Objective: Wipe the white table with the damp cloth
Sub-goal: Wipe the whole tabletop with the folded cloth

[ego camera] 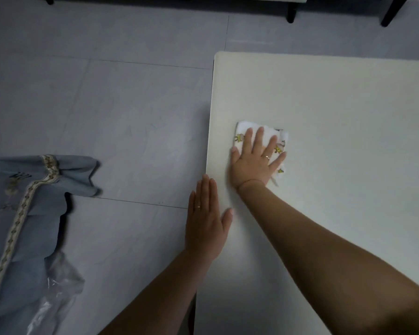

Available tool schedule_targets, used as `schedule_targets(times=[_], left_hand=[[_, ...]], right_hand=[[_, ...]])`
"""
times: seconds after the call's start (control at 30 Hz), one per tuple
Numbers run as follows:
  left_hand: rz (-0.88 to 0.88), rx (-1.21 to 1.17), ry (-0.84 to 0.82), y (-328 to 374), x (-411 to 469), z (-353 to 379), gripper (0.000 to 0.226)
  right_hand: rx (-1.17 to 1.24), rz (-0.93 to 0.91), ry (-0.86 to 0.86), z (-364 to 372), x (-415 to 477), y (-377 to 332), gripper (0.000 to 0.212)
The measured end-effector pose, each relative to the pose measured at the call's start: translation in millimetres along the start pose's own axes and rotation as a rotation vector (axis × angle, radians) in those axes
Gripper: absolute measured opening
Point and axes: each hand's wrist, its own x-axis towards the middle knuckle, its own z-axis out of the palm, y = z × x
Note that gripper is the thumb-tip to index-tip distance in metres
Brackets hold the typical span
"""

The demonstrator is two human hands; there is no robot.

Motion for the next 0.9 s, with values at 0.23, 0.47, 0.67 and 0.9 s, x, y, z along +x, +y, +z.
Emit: schedule_targets(times=[0.23,0.47,0.67,0.9], left_hand=[[0.014,-0.01,-0.017,-1.6,0.0,-3.1,0.074],[0.016,0.03,-0.012,0.0,25.0,-9.5,0.075],[0.015,0.069,0.054,10.1,77.4,-19.4,0.073],[0.088,0.15,0.041,12.7,113.4,-17.8,0.069]], right_hand=[[-0.221,-0.629,-0.018,-10.1,25.7,22.8,0.057],[-0.041,-0.033,-0.016,-19.6,55.9,13.2,0.058],[-0.217,-0.737,-0.066,-26.0,69.2,26.5,0.055],[-0.035,-0.095,-0.004,-33.7,105.5,24.6,0.056]])
